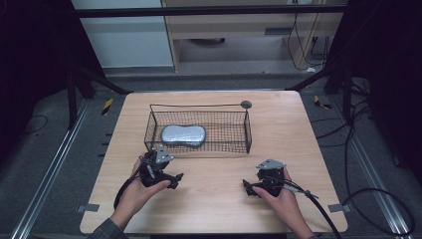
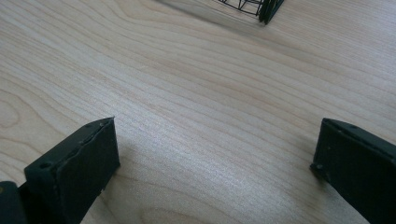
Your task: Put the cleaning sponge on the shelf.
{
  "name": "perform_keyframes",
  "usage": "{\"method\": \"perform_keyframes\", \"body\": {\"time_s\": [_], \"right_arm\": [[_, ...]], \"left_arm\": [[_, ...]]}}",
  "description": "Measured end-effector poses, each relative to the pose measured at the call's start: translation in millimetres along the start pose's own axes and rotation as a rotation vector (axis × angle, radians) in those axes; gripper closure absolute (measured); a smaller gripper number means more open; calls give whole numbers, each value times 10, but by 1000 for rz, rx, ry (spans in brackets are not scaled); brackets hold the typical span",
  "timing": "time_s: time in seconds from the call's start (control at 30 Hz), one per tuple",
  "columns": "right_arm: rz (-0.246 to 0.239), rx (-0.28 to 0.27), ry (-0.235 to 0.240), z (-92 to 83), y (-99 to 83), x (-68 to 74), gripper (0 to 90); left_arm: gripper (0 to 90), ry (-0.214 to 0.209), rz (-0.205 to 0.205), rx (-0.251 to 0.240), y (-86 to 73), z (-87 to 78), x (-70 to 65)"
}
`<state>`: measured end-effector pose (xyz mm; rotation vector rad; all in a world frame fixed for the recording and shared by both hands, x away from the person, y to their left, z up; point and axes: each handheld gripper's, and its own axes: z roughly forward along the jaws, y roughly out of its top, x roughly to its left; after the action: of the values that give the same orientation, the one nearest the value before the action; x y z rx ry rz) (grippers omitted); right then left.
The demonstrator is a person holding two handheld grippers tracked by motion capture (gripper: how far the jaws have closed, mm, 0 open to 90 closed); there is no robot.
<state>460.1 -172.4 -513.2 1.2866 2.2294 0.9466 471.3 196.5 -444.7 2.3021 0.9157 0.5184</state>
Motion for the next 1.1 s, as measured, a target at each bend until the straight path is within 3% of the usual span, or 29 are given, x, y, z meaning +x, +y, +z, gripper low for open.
{"method": "perform_keyframes", "body": {"time_s": [0.7, 1.1], "right_arm": [[0, 1, 0, -2, 0, 0, 4], [-2, 0, -1, 0, -1, -1, 4]], "left_arm": [[50, 69, -154, 32, -539, 129, 426], [36, 67, -182, 28, -642, 237, 552]]}}
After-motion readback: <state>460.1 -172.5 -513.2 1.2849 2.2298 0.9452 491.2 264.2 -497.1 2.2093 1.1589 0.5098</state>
